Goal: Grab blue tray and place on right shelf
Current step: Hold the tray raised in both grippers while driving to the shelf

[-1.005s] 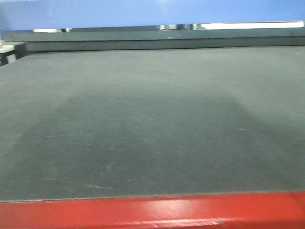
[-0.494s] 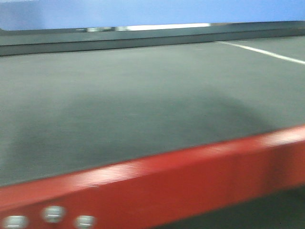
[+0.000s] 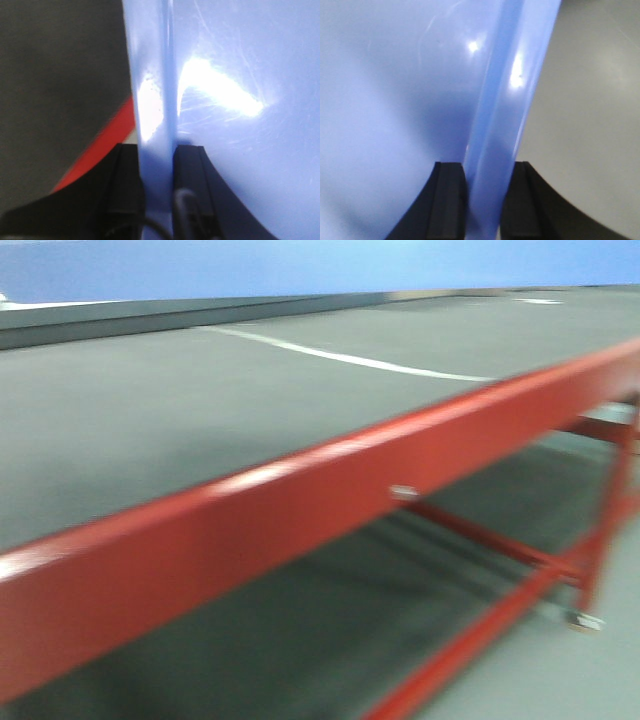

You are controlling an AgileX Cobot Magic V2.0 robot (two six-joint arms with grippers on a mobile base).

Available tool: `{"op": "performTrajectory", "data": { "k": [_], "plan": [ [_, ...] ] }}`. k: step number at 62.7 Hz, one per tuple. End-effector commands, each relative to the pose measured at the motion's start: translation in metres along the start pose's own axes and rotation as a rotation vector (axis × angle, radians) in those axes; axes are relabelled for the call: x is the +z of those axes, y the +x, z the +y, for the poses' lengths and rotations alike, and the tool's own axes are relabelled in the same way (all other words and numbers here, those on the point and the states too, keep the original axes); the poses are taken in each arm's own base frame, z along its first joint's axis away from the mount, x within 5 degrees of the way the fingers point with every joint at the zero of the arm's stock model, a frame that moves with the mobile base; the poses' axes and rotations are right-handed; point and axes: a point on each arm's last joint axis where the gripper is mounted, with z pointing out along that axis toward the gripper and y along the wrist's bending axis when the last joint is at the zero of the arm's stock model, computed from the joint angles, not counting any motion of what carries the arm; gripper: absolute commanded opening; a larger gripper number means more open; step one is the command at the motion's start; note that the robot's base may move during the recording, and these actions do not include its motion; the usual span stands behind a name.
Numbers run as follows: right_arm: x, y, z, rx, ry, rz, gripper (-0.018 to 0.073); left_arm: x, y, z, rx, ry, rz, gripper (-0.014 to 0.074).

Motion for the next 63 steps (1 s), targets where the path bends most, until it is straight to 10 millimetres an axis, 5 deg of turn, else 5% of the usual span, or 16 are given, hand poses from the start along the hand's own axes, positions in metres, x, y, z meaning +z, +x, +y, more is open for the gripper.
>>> {"op": "performTrajectory", "data": {
  "k": [1, 63],
  "plan": [
    [-0.0194, -0.0072, 0.0007, -0.034, -0.046, -0.121, 0.0056, -0.0196, 0.0092, -0.001, 0.037, 0.0, 0.033, -0.0048],
    [-0.0193, -0.0072, 0.0007, -0.034, -0.046, -0.121, 0.0056, -0.0196, 0.0092, -0.001, 0.037, 0.0, 0.033, -0.0048]
  ]
}}
